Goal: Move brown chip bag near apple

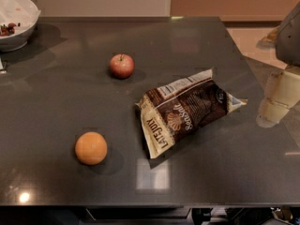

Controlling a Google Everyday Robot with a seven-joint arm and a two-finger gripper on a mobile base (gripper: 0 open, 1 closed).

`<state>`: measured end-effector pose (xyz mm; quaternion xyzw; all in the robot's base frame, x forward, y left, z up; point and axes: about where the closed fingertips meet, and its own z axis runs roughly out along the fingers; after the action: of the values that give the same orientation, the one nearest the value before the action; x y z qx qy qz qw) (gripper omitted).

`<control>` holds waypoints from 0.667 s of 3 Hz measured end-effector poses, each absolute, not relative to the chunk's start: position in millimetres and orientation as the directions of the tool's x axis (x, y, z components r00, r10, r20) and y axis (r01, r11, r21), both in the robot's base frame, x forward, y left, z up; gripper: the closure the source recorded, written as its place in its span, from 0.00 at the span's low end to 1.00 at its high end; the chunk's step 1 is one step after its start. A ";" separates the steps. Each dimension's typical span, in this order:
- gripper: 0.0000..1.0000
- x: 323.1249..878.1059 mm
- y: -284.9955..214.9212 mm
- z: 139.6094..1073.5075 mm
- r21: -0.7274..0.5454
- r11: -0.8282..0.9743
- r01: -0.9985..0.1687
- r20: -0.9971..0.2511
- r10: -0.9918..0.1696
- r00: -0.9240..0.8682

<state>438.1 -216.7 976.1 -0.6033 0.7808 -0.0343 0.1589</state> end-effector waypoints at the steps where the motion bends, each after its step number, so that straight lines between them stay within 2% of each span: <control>1: 0.00 438.1 -216.7 976.2 -0.246 0.270 -0.931 -0.207 -0.953 -0.221; 2: 0.00 446.4 -213.8 975.4 -0.228 0.260 -0.938 -0.227 -0.951 -0.209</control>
Offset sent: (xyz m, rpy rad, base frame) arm 0.0181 0.0048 -0.0066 0.0559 0.0521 0.0393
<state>446.4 -213.8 975.4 -0.6079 0.7771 -0.0204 0.1619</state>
